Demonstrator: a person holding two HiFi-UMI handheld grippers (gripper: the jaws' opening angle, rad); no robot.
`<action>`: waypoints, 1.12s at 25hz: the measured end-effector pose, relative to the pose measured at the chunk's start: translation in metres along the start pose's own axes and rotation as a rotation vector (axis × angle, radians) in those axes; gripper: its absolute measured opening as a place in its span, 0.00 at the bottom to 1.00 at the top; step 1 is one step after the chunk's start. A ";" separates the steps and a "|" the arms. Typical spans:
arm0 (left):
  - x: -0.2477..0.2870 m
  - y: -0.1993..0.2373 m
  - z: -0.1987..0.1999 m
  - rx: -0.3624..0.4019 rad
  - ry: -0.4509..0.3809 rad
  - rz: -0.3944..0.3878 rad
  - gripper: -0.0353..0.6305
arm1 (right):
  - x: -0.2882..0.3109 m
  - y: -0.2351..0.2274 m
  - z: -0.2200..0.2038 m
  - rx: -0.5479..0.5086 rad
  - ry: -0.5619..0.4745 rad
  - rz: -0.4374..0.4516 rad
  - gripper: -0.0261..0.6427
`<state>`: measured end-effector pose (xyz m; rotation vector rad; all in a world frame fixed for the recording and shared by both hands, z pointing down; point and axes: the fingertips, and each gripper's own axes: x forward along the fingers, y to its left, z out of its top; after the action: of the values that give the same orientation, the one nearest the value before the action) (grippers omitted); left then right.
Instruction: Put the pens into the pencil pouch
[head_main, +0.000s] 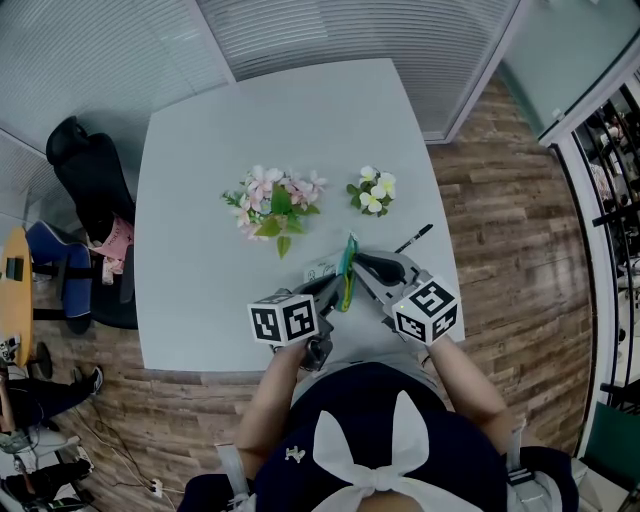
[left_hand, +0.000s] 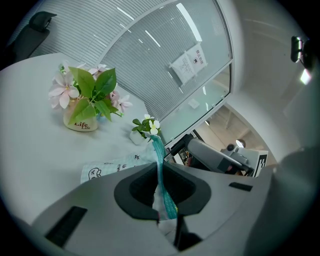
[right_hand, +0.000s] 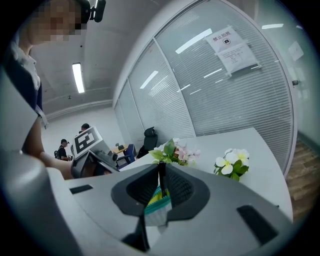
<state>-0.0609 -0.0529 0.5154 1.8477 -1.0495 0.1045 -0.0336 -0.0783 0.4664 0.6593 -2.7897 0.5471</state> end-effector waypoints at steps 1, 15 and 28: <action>0.000 0.000 0.000 0.000 0.001 0.000 0.13 | 0.001 0.000 -0.002 0.001 0.007 0.000 0.11; 0.002 0.001 -0.001 -0.003 0.003 -0.001 0.13 | 0.005 -0.004 -0.029 -0.024 0.123 -0.003 0.12; 0.001 0.004 0.000 -0.004 0.003 0.009 0.13 | 0.000 -0.010 -0.042 -0.025 0.167 -0.002 0.13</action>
<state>-0.0633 -0.0542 0.5184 1.8393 -1.0557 0.1102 -0.0232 -0.0691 0.5076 0.5831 -2.6357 0.5402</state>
